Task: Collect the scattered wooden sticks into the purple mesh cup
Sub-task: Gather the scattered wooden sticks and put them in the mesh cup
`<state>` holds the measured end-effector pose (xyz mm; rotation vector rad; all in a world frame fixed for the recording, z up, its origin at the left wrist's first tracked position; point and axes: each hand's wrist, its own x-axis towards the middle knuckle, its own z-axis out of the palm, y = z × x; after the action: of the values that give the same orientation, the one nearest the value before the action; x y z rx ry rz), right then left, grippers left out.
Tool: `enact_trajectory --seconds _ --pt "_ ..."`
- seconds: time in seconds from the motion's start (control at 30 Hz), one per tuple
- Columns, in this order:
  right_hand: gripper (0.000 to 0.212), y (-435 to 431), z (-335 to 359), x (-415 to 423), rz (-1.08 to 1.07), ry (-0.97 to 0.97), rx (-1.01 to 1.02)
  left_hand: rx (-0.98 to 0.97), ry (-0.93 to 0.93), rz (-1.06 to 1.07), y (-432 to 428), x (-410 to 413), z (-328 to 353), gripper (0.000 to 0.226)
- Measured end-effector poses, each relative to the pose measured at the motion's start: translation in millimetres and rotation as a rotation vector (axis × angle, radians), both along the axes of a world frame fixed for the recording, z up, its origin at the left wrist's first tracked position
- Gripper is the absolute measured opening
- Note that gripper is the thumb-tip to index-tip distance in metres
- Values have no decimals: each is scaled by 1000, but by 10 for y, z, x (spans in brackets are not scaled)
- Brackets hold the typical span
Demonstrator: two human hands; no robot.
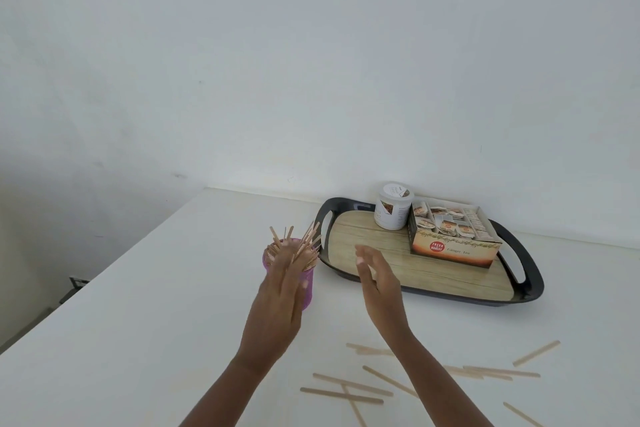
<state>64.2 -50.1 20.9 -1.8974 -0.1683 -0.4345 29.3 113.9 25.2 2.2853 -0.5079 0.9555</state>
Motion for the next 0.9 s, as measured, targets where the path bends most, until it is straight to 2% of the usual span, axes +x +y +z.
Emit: enact_trajectory --seconds 0.17,0.37,0.4,0.47,0.5,0.57,0.67,0.73,0.9 --pt "21 -428 -253 -255 -121 90 -96 324 85 -95 -145 -184 -165 41" --pt "19 -1000 -423 -556 -233 157 -313 422 171 -72 -469 -275 -419 27" --pt "19 -1108 -439 -597 -246 171 -359 470 192 -58 -531 -297 -436 29" --pt "20 -1330 -469 -671 -268 200 -443 537 298 -50 -651 -341 -451 50" --pt "20 -1438 -479 -703 -281 218 -478 546 312 -32 -716 -365 -464 50" --pt "23 -1652 -487 -756 -318 276 -547 545 309 11 -849 -407 -487 29" --pt "29 -1935 -483 -837 -346 400 -688 536 519 -52 -1085 -436 -573 53" --pt "32 -2085 -475 -904 -316 462 -744 559 603 -87 -1252 -472 -597 58" --pt "40 -2331 -479 -1081 -239 527 -843 628 714 -209 -1768 -744 -559 88"
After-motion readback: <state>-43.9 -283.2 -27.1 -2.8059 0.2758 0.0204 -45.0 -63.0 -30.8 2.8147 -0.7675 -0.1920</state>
